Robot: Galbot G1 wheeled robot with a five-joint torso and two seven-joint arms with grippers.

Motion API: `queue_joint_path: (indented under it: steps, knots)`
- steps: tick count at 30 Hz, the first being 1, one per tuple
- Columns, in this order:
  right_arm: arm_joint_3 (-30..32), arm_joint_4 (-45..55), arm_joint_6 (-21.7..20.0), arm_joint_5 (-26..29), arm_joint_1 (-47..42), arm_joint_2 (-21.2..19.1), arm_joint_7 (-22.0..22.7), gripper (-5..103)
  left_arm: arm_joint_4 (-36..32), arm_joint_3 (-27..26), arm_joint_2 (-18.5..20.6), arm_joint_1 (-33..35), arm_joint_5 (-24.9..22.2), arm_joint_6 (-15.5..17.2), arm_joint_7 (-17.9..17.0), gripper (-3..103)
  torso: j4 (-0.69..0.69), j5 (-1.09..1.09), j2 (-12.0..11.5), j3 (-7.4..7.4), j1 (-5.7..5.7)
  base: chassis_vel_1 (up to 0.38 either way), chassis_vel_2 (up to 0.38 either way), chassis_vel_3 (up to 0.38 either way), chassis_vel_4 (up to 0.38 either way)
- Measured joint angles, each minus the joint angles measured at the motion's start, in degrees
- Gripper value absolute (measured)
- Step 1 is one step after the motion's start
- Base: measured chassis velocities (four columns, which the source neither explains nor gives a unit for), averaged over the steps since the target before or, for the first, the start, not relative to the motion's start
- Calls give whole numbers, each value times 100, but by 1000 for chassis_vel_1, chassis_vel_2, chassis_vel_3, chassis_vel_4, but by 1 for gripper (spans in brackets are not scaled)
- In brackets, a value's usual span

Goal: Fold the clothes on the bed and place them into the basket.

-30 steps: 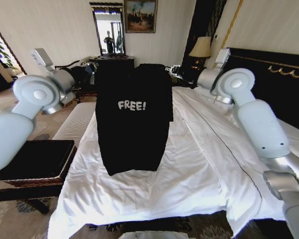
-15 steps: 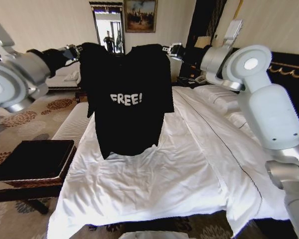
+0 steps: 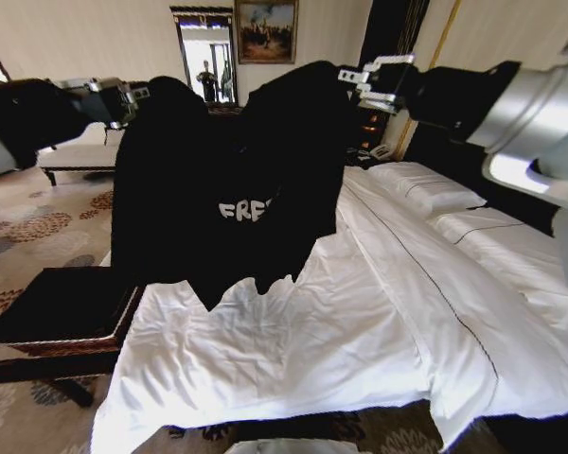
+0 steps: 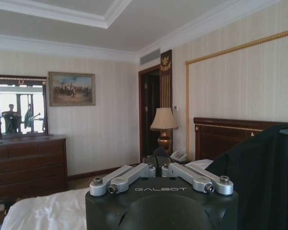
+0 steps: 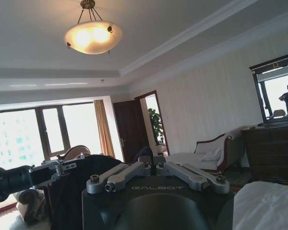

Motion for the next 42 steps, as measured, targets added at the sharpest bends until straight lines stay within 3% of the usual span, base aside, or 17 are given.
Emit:
queue_joint_path:
  steps: [5, 8, 11, 12, 13, 14, 15, 16, 17, 18, 19, 21, 23, 24, 26, 35, 42]
  knots:
    - [583, 302, -2, 364, -433, -307, 108, 0, -21, 66, 240, -406, -709, 334, -394, 1, 4, -2, 1, -1, -1, 0, 0, 0, 0]
    - [719, 321, -36, 342, -721, -347, 108, 0, 5, 81, 117, -276, -596, 378, -554, 1, 1, -1, 1, -1, -2, 0, 0, 0, 0]
    - [574, 198, -72, 24, -1037, -168, 116, 0, 100, 54, -254, 202, -27, 454, -688, 1, -2, 0, 1, 0, -1, 0, 0, 0, 0]
    - [322, 73, -88, -271, -1144, 30, 120, 0, 192, 36, -567, 618, 539, 523, -736, 1, -2, -1, 1, 2, 2, 0, 0, 0, 0]
    - [322, 73, -88, -271, -1144, 30, 120, 0, 192, 36, -567, 618, 539, 523, -736, 1, -2, -1, 1, 2, 2, 0, 0, 0, 0]
    - [-194, -151, -112, -725, -1188, 354, 123, 0, 357, 153, -1083, 1186, 1275, 605, -769, 1, 0, 2, -1, 2, 3, 0, 0, 0, 0]
    - [-625, -353, -128, -1142, -1186, 623, 60, 0, 453, 335, -1441, 1474, 1667, 644, -783, 1, 1, -3, -2, 4, 5, 0, 0, 0, 0]
    - [-718, -412, -134, -1252, -1185, 685, 37, 0, 487, 398, -1555, 1558, 1795, 659, -783, 1, 1, -5, -2, 5, 5, 0, 0, 0, 0]
    - [-1072, -689, -183, -1731, -1188, 954, -126, 0, 617, 656, -1914, 1792, 2267, 694, -778, 1, 2, -4, -2, 4, 6, 0, 0, 0, 0]
    - [-1072, -689, -183, -1731, -1188, 954, -126, 0, 617, 656, -1914, 1792, 2267, 694, -778, 1, 2, -4, -2, 4, 6, 0, 0, 0, 0]
    - [-1354, -1052, -216, -2223, -1299, 1201, -313, 0, 882, 1138, -2359, 1902, 2865, 717, -712, 1, 8, -5, -3, 5, 6, 0, 0, 0, 0]
    - [-1578, -1571, -276, -2739, -1666, 1532, -534, 0, 1531, 2092, -3115, 1784, 3620, 743, -608, 1, 6, -6, -3, 4, 5, 0, 0, 0, 0]
    - [-1621, -1678, -273, -2857, -1738, 1579, -586, 0, 1664, 2244, -3250, 1746, 3752, 745, -561, 1, 5, -7, -3, 4, 5, 0, 0, 0, 0]
    - [-1731, -1977, -255, -3218, -1912, 1717, -736, 0, 2066, 2611, -3618, 1631, 4129, 745, -440, 1, -3, -4, -2, 3, 5, 0, 0, 0, 0]
    - [-1922, -2606, -156, -3748, -2053, 2097, -864, 0, 2775, 3111, -4177, 1420, 4710, 754, -191, 1, -7, 1, -3, 4, 5, 0, 0, 0, 0]
    - [-2258, -4025, 96, -4527, -1677, 2799, -988, 0, 4130, 3448, -4617, 1096, 5576, 757, 278, 1, 5, -3, -2, 2, 3, 0, 0, 0, 0]
    - [-2484, -5037, 388, -5045, -1225, 3146, -1235, 0, 5101, 3720, -5110, 758, 6015, 701, 510, 1, 1, -1, -2, 1, 1, 0, 0, 0, 0]
